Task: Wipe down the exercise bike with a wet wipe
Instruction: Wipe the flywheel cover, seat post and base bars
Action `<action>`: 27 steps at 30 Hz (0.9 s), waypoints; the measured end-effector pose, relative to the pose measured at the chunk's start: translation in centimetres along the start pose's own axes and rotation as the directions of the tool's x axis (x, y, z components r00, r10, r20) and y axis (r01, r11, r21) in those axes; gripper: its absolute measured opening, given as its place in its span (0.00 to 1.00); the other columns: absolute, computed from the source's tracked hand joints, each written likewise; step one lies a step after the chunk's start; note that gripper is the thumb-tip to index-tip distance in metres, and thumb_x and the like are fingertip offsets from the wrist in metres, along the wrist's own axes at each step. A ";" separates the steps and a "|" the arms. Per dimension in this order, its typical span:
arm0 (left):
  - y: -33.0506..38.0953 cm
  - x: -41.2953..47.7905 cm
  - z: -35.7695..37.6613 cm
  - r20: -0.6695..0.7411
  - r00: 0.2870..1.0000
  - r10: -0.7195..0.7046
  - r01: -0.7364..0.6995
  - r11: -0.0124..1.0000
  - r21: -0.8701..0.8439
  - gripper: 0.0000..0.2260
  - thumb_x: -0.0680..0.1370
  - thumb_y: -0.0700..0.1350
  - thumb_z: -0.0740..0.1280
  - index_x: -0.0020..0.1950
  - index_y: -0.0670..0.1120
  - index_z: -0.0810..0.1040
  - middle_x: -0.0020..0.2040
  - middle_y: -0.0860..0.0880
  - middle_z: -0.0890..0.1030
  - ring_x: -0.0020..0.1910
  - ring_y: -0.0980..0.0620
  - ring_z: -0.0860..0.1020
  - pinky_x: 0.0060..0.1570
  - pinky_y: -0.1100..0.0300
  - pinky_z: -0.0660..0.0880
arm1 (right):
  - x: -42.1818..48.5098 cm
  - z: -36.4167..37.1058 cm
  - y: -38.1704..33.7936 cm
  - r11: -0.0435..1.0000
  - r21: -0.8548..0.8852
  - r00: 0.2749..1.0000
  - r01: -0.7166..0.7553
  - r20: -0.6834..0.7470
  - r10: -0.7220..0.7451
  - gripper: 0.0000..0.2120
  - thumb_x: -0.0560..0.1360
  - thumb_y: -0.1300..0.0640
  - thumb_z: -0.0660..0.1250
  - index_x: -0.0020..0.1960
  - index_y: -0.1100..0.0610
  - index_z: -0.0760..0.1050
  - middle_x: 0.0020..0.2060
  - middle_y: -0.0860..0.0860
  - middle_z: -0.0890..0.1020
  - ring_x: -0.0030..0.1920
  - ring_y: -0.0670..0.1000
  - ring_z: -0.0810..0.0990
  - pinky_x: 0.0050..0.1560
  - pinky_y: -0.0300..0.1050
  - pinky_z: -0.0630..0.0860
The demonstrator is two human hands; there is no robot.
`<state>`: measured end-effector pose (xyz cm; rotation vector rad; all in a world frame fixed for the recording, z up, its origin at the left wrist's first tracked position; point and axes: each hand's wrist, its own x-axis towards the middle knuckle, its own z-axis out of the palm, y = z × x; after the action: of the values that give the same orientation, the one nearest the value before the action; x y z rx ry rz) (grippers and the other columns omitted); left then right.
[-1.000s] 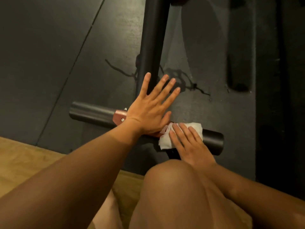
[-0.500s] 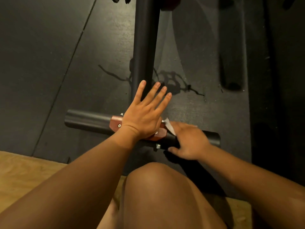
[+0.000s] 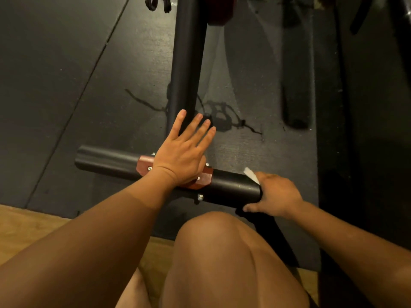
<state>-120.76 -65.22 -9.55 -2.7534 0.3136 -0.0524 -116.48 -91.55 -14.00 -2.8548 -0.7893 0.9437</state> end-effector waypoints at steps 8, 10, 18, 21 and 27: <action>0.2 0.1 -0.9 0.109 0.994 0.029 -0.035 0.998 0.052 0.29 0.80 0.55 0.47 0.80 0.47 0.55 0.80 0.47 0.60 0.80 0.45 0.54 0.70 0.35 0.27 | 2.5 -0.5 -8.1 0.966 -0.182 0.980 0.182 -0.051 -0.195 0.40 0.64 0.52 0.76 0.70 0.57 0.62 0.61 0.55 0.75 0.60 0.57 0.76 0.54 0.46 0.72; 0.3 0.0 -1.1 0.120 0.992 0.026 -0.033 0.998 0.059 0.29 0.81 0.56 0.45 0.81 0.48 0.51 0.81 0.47 0.56 0.80 0.45 0.50 0.70 0.35 0.28 | 1.5 1.2 -8.4 0.959 -0.159 0.954 0.236 -0.151 -0.259 0.45 0.66 0.50 0.74 0.75 0.59 0.56 0.67 0.57 0.70 0.66 0.59 0.70 0.66 0.49 0.66; 1.3 -0.7 -0.9 0.123 0.992 -0.004 0.005 1.000 -0.011 0.28 0.83 0.56 0.38 0.80 0.46 0.40 0.82 0.46 0.46 0.80 0.45 0.40 0.73 0.37 0.31 | -2.7 2.7 -3.5 0.894 0.296 0.936 0.338 -0.204 -0.286 0.27 0.82 0.41 0.45 0.77 0.52 0.62 0.75 0.42 0.55 0.78 0.45 0.48 0.76 0.42 0.43; 0.8 -1.2 -0.7 0.131 0.991 0.017 -0.011 0.999 -0.043 0.27 0.82 0.57 0.38 0.78 0.46 0.36 0.81 0.46 0.44 0.79 0.45 0.37 0.74 0.39 0.32 | -1.1 1.1 -3.8 0.837 0.391 0.897 0.383 -0.375 -0.236 0.13 0.80 0.54 0.64 0.61 0.57 0.80 0.68 0.49 0.75 0.70 0.49 0.71 0.72 0.40 0.62; 0.8 -1.4 -0.5 0.155 0.987 0.030 -0.026 0.999 -0.032 0.28 0.83 0.58 0.39 0.80 0.47 0.40 0.82 0.47 0.46 0.79 0.44 0.37 0.73 0.38 0.31 | -1.2 2.4 -5.0 0.950 0.293 0.918 -0.109 -0.337 0.209 0.32 0.80 0.36 0.50 0.75 0.57 0.63 0.73 0.56 0.67 0.74 0.56 0.63 0.75 0.56 0.57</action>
<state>-122.35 -65.86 -9.36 -2.7612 0.3128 0.1746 -120.96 -88.05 -14.30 -2.7545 -0.3620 0.4561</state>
